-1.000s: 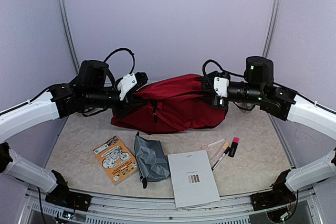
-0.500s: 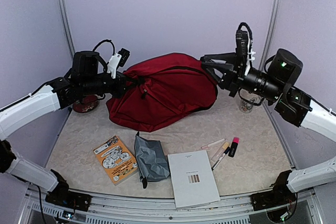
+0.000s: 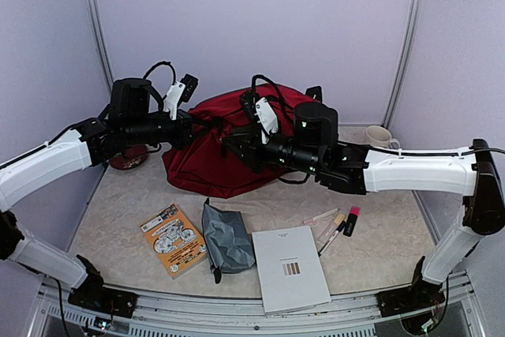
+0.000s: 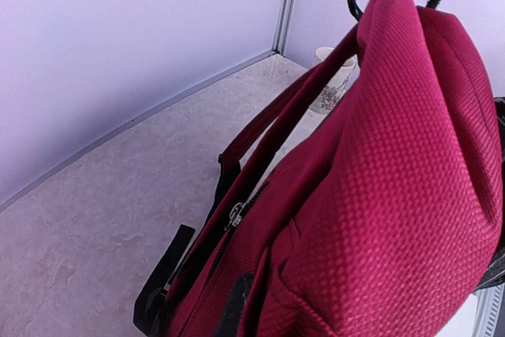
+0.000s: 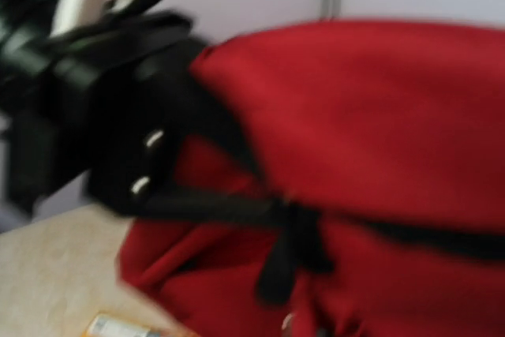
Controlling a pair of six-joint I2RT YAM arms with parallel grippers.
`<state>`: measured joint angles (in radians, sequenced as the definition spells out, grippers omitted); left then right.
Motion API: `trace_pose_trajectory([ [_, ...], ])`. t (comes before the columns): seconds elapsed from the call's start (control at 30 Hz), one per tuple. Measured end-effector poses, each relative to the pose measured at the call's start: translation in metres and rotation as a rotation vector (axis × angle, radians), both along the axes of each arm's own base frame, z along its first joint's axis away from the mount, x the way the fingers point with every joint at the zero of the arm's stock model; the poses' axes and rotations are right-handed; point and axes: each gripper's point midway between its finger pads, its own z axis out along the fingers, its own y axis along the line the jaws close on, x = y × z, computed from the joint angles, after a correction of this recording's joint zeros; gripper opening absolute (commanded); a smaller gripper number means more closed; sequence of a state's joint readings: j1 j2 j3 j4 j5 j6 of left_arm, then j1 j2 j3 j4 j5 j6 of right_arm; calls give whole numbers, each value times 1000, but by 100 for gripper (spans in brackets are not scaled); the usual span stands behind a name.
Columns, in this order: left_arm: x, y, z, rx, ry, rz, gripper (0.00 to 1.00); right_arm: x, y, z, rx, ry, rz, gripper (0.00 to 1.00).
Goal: Pack the student bag
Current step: Grab the largest pocket of the student bag, then unzip the largest pocket of the student bag.
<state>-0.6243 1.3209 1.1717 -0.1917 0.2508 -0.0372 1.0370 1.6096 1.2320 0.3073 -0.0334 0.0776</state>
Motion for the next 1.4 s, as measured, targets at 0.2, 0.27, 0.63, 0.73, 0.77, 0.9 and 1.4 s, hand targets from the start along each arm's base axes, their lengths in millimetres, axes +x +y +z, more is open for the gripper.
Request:
trace_pose_trajectory([
  [0.2,-7,-7,-3,-3,-3,-53,0,21,1,15,80,-24,-104,33],
  [0.27,-12,-11,-4,-3,-7,-79,0,28,0,21,109,-34,-136,31],
  [0.63,-24,-20,-5,3,-20,-138,0,47,5,25,162,-16,-171,0],
  [0.73,-24,-20,-5,4,-25,-140,0,48,5,25,171,-8,-172,0],
  [0.77,-24,-20,-5,5,-27,-139,0,48,4,25,172,-5,-171,0],
  [0.9,-22,-17,-5,12,-33,-130,0,48,-5,23,168,6,-171,0],
  [1.4,-28,-11,3,4,-84,-173,0,42,-157,75,184,-75,-380,0],
])
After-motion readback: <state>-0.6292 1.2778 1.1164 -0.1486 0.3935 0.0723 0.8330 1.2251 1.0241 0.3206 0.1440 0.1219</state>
